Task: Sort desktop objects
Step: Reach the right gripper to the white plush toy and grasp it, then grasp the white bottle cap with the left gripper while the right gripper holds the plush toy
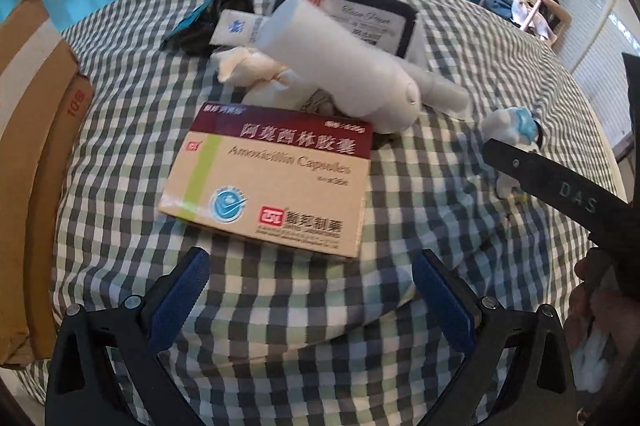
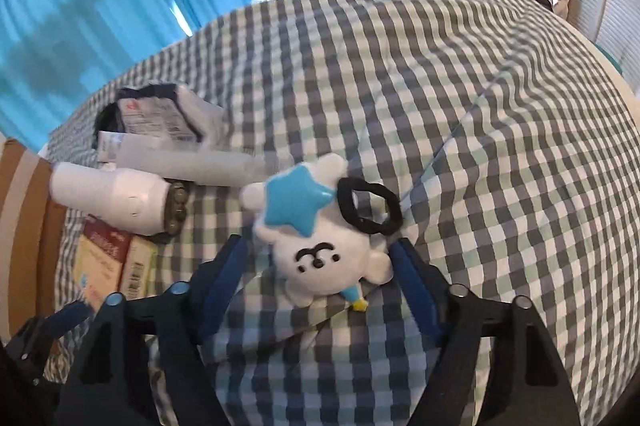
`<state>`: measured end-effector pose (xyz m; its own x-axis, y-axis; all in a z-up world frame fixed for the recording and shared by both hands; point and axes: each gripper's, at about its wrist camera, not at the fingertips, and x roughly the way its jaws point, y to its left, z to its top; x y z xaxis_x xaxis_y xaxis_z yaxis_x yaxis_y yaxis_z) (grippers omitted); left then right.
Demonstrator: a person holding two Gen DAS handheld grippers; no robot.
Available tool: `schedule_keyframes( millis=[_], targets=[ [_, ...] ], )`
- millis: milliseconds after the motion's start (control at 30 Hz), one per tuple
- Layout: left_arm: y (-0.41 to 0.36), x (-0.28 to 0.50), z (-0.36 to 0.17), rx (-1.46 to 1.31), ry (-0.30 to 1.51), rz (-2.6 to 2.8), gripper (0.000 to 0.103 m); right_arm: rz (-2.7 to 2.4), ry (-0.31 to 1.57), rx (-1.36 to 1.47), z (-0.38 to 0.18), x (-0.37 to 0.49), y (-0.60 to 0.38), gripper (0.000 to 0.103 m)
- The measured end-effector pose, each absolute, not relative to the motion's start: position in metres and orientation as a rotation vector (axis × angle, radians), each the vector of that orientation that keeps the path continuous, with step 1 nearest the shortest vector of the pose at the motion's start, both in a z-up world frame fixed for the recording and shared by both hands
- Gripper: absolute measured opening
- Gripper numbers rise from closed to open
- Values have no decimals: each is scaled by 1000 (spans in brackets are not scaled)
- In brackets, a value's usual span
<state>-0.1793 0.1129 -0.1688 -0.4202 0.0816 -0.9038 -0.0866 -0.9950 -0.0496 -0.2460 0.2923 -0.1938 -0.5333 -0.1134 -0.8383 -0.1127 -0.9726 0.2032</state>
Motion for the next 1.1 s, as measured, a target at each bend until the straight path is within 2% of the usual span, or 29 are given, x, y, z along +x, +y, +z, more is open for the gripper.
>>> schedule_keyframes(
  millis=[33,333,467,633,767,933,1100],
  targets=[
    [111,-179,-170,-1643,-2,2563,103,-2729,-368,1520,-194,-246,293,58],
    [99,-174,-156,-1598,-20,2605,103,-2685,-419,1431,-176,-198,282,56],
    [98,-186,-136,-1501,-17,2610,103,-2700,-384,1388,-165,-186,275,54],
    [95,-220,-127,-1466,-63,2584,103,-2661,-423,1402,-167,-188,277,54],
    [98,-246,-132,-1482,-168,2567,103,-2640,-477,1401,-169,-196,279,55],
    [112,-269,-145,-1467,-81,2538,103,-2590,-514,1435,-182,-207,275,59],
    [120,-278,-152,-1441,-119,2501,103,-2564,-492,1447,-188,-211,268,59]
  ],
)
